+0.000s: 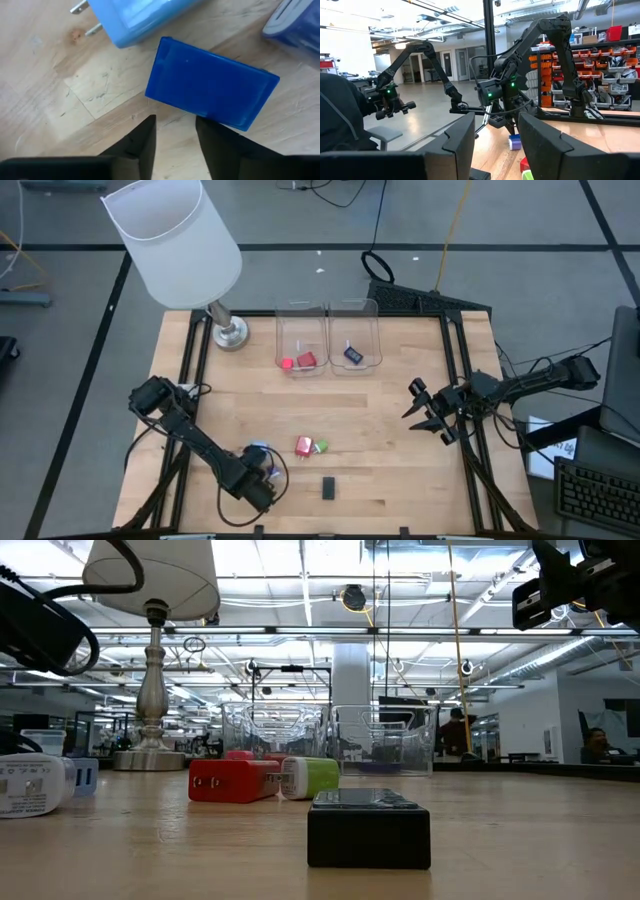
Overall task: Pick & Place Office items
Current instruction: Put the blue timer into the right transparent bin
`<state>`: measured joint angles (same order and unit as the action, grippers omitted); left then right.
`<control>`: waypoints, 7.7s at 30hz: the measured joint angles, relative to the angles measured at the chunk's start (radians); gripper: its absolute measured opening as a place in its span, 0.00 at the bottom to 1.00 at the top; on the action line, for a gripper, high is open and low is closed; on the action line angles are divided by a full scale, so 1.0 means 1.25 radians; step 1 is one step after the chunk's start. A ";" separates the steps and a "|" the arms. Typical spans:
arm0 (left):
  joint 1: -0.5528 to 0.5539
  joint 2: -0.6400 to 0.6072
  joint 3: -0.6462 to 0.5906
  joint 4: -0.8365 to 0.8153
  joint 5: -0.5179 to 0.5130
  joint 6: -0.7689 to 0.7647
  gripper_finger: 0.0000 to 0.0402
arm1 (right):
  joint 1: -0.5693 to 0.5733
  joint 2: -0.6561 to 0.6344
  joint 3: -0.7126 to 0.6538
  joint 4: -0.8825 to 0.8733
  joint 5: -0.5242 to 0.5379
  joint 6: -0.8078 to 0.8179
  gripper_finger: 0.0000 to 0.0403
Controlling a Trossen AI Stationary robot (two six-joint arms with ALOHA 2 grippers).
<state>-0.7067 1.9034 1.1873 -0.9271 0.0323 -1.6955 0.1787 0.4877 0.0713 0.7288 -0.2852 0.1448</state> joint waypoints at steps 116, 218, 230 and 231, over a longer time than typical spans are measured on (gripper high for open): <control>0.099 -0.091 -0.170 0.359 -0.095 1.073 0.53 | 0.000 0.000 0.000 -0.012 0.000 0.000 0.36; 0.378 -0.192 -0.184 0.972 0.204 0.691 0.40 | 0.187 0.882 0.527 0.049 0.371 -0.503 0.36; 0.387 -0.192 -0.184 0.969 0.205 0.679 0.50 | 0.182 0.882 0.526 0.051 0.348 -0.503 0.20; 0.387 -0.192 -0.184 0.969 0.205 0.679 0.50 | 0.182 0.882 0.526 0.051 0.348 -0.503 0.19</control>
<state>-0.2230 1.6630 0.9573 0.2841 0.2882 -0.8467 0.4065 1.5902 0.7288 0.7921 0.1501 -0.4839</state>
